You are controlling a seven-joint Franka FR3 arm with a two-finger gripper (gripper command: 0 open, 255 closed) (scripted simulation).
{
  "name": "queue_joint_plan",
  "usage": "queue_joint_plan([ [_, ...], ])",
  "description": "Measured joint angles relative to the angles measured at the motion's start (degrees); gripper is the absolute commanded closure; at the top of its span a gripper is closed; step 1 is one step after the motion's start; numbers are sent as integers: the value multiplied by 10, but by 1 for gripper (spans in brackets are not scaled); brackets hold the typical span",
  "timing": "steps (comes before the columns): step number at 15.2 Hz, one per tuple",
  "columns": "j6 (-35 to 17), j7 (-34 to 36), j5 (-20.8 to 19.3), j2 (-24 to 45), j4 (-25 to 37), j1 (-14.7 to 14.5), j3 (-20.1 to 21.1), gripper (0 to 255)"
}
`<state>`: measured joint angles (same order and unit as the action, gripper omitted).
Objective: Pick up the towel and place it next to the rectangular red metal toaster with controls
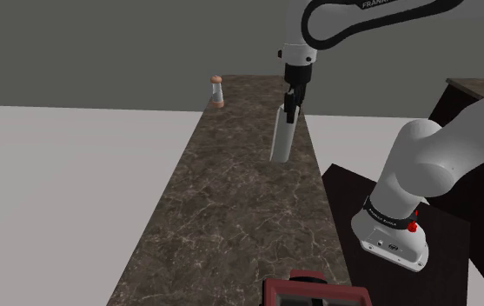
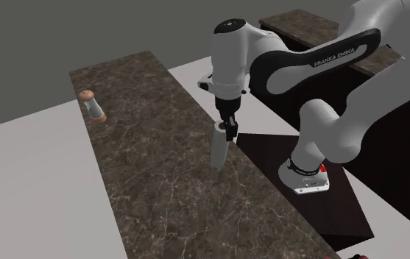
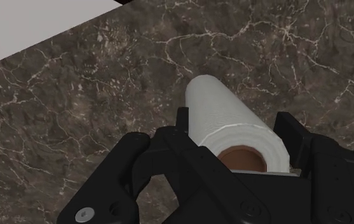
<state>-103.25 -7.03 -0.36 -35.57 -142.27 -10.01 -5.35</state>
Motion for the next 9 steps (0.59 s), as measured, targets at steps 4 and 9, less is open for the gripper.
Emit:
queue_joint_plan([
  [4,31,1,1,-2,30,0,1,255],
  [9,71,2,1,-1,70,-1,2,255],
])
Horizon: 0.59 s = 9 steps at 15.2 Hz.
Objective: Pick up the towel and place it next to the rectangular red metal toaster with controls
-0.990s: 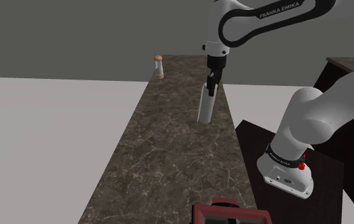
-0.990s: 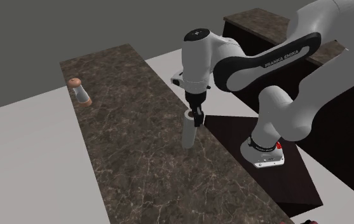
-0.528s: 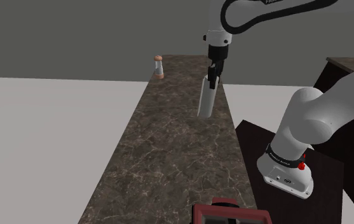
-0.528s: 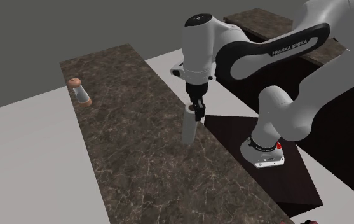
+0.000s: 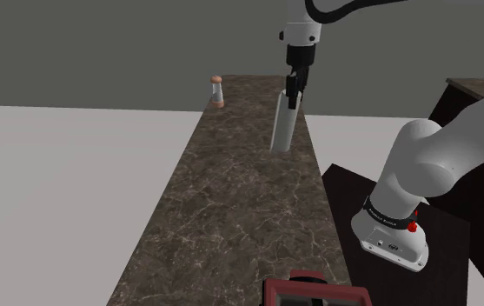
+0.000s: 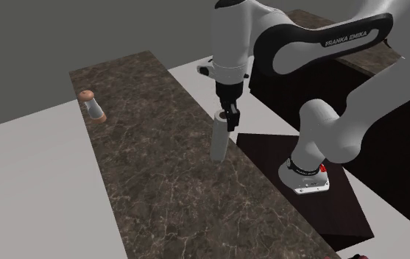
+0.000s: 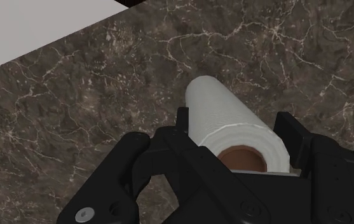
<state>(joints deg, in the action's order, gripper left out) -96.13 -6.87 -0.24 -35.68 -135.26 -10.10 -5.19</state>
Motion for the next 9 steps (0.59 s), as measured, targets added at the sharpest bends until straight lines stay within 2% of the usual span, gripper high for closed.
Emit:
queue_joint_plan([
  [9,66,1,1,11,77,-1,1,255],
])
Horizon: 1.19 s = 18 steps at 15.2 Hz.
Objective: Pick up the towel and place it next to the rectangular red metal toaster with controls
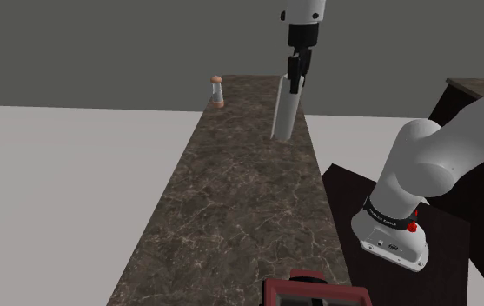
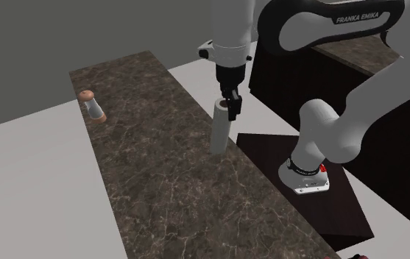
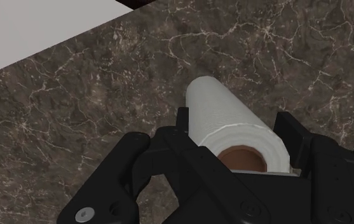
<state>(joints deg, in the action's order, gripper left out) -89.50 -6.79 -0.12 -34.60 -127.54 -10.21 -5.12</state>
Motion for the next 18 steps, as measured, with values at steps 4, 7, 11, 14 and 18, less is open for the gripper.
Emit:
queue_joint_plan([
  [4,30,3,2,6,36,-1,2,255],
  [7,51,3,2,12,62,-2,3,255],
  [11,80,4,3,19,99,-3,3,255],
  [14,100,4,4,28,128,-3,2,255],
  [18,131,5,5,42,173,-4,3,255],
])
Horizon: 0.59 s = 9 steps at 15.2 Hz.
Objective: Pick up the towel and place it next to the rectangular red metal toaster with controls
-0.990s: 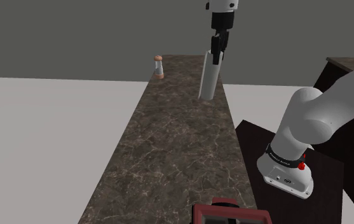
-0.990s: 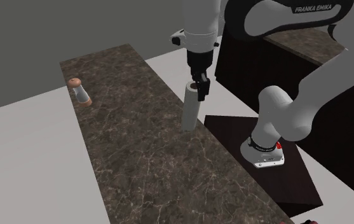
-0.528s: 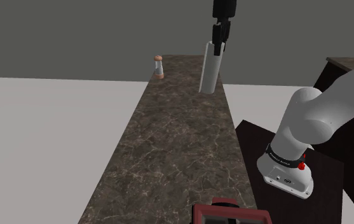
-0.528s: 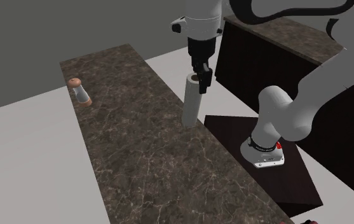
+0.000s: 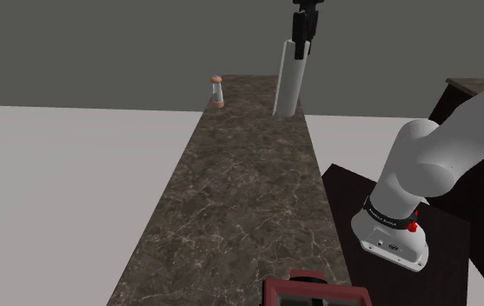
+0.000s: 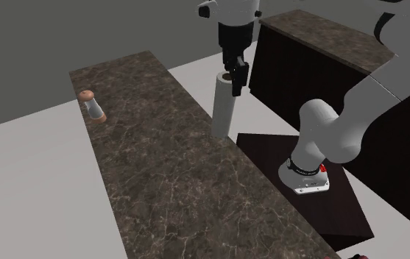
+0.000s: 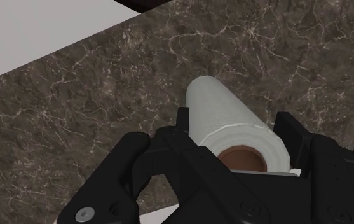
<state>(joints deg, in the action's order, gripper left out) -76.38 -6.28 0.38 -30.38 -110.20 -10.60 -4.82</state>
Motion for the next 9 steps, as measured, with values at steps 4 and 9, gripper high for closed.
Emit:
queue_joint_plan([
  [4,9,39,18,-15,-5,-9,31,255],
  [9,13,111,54,-40,-21,-26,88,255],
])
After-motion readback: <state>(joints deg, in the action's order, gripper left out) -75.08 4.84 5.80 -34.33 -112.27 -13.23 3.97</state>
